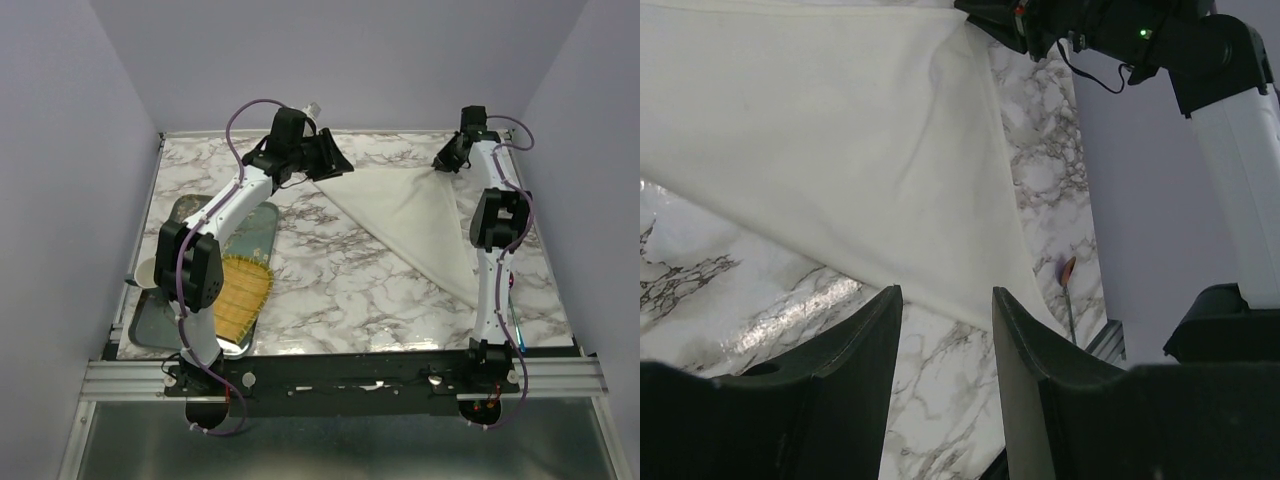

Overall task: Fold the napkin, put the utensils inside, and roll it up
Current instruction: Fold the napkin

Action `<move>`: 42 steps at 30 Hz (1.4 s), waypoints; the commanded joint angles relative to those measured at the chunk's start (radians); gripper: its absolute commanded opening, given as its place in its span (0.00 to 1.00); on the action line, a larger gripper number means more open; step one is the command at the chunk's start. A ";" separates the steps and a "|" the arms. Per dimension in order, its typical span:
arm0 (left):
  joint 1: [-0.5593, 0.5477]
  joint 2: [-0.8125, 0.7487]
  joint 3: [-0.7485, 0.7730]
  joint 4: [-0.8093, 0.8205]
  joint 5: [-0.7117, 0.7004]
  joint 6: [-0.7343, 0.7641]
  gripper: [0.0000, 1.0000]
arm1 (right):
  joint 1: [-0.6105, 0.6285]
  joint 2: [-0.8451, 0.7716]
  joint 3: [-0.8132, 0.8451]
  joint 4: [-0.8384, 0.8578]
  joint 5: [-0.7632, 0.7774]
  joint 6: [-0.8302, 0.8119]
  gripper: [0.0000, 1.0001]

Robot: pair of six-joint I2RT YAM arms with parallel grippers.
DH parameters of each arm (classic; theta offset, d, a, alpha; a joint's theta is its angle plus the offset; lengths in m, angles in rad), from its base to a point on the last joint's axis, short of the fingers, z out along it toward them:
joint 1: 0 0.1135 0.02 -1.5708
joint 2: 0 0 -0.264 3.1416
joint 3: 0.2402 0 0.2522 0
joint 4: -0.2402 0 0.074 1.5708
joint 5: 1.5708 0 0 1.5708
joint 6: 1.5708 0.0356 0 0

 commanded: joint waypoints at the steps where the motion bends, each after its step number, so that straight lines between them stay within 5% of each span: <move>1: 0.004 -0.046 -0.040 0.031 0.027 -0.007 0.50 | 0.013 -0.109 -0.021 0.050 0.061 -0.050 0.20; 32: 0.008 -0.032 -0.069 0.050 0.042 -0.015 0.50 | 0.007 -0.129 -0.079 0.001 0.185 -0.052 0.21; 34: 0.010 -0.031 -0.067 0.048 0.044 -0.015 0.50 | 0.007 -0.121 -0.064 0.003 0.157 -0.067 0.28; 37: 0.011 -0.032 -0.073 0.054 0.044 -0.017 0.50 | 0.006 -0.104 -0.053 0.023 0.105 -0.075 0.59; 42: 0.011 -0.028 -0.078 0.066 0.059 -0.029 0.50 | -0.013 -0.046 -0.056 0.058 -0.002 0.022 0.65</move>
